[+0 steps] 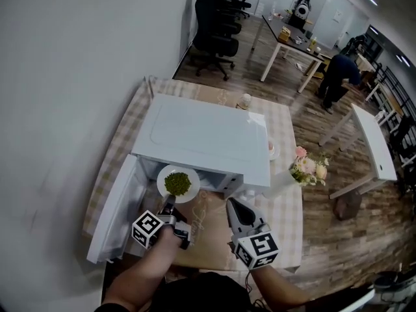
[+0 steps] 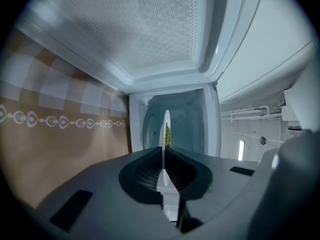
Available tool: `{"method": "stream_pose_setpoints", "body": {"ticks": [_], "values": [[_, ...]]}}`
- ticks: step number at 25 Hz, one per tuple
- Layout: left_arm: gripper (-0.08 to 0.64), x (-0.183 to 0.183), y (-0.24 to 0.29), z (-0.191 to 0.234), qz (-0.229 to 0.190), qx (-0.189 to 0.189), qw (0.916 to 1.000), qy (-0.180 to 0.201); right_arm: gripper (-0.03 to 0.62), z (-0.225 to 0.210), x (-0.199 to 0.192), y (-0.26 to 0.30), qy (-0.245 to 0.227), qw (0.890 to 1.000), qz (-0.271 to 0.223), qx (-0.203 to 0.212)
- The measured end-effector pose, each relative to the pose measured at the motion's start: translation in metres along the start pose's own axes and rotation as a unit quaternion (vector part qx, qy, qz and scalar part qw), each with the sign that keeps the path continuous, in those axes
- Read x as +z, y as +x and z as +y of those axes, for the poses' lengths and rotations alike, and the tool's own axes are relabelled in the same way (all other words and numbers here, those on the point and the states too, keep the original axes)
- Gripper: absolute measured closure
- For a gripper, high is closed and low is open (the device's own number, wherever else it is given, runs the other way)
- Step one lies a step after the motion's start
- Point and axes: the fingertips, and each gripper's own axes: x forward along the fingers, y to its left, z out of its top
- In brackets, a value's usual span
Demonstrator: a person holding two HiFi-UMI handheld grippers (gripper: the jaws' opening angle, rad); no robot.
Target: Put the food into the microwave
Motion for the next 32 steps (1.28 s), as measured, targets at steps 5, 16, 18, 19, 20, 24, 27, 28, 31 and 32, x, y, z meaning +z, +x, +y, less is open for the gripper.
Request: {"method": "stream_pose_setpoints", "body": {"ticks": [5,16,18,19,20,24,27,28,31,32], "values": [[0.541,0.005,0.018,0.016,-0.004,0.013,0.9998,-0.01,0.584,-0.006,-0.012,0.005,0.003,1.0,0.011,0.006],[0.541,0.005,0.047,0.038,-0.009,0.038,0.9992,-0.006,0.584,-0.027,-0.035,0.005,0.026,0.999,0.03,0.001],[0.541,0.004,0.051,0.041,-0.01,0.041,0.9991,-0.008,0.584,-0.03,-0.037,0.004,0.03,0.999,0.031,-0.002],[0.541,0.004,0.053,0.042,-0.01,0.041,0.9991,-0.007,0.584,-0.031,-0.038,0.003,0.03,0.999,0.032,-0.003],[0.541,0.004,0.054,0.043,-0.01,0.041,0.9991,-0.005,0.584,-0.032,-0.04,0.003,0.03,0.999,0.032,-0.004],[0.541,0.004,0.06,0.045,-0.014,0.038,0.9992,-0.002,0.584,-0.037,-0.045,-0.001,0.036,0.999,0.036,-0.01],[0.541,0.006,0.065,0.046,-0.016,0.036,0.9992,-0.002,0.584,-0.037,-0.049,-0.001,0.037,0.998,0.039,-0.009],[0.541,0.007,0.067,0.046,-0.017,0.036,0.9992,-0.003,0.584,-0.037,-0.05,-0.001,0.038,0.998,0.041,-0.008],[0.541,0.01,0.072,0.046,-0.013,0.04,0.9991,-0.003,0.584,-0.033,-0.053,0.0,0.043,0.998,0.044,-0.004],[0.541,0.01,0.074,0.046,-0.011,0.04,0.9991,-0.002,0.584,-0.032,-0.053,0.0,0.043,0.998,0.045,-0.002]]}}
